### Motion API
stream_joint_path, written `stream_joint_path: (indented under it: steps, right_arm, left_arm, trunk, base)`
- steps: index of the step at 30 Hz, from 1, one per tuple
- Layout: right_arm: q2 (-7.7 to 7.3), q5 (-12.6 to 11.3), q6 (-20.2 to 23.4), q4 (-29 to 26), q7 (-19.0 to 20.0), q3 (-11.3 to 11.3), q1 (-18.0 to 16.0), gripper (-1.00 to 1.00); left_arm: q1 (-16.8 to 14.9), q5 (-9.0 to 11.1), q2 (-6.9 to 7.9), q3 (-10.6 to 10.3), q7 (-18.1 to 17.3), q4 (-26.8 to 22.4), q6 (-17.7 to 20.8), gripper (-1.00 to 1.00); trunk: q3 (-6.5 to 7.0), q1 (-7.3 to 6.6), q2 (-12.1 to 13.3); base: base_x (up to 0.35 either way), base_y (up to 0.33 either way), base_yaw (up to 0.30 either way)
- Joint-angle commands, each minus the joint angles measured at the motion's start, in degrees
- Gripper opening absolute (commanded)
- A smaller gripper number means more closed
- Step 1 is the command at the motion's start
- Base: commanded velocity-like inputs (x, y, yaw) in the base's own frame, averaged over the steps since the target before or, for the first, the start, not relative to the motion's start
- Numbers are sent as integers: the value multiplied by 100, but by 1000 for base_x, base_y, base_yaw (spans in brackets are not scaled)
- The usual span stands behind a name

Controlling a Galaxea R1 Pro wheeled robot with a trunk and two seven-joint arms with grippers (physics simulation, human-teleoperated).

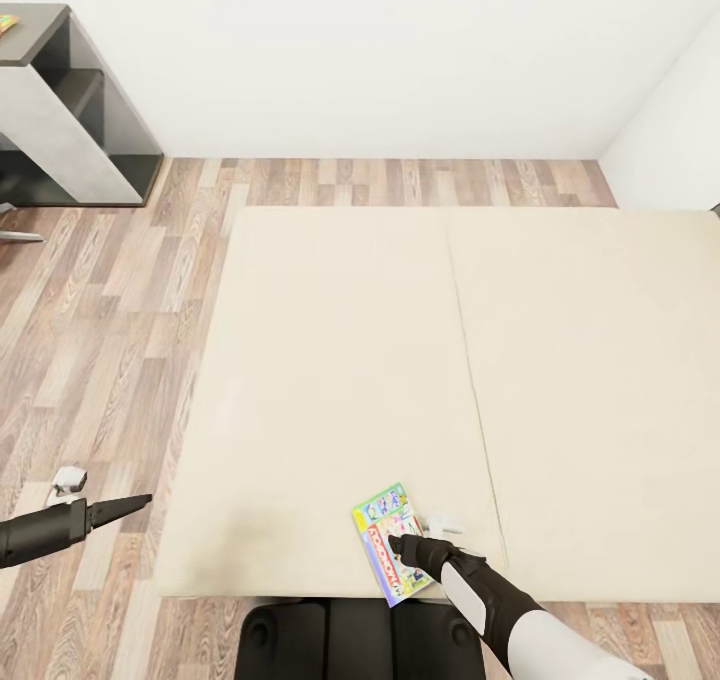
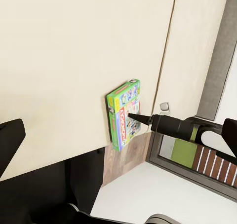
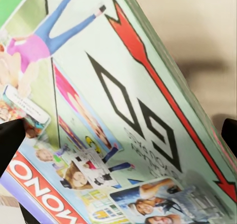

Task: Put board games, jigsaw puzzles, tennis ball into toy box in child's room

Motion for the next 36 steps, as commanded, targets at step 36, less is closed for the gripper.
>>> stream_joint_path:
  steps: [36]
  right_arm:
    - [0,-32,38,36,46,2,-8,100]
  left_arm:
    - [-8,-51,7,7,-45,-2,59,100]
  trunk:
    - [-6,5,-6]
  base:
    - [0,11,0]
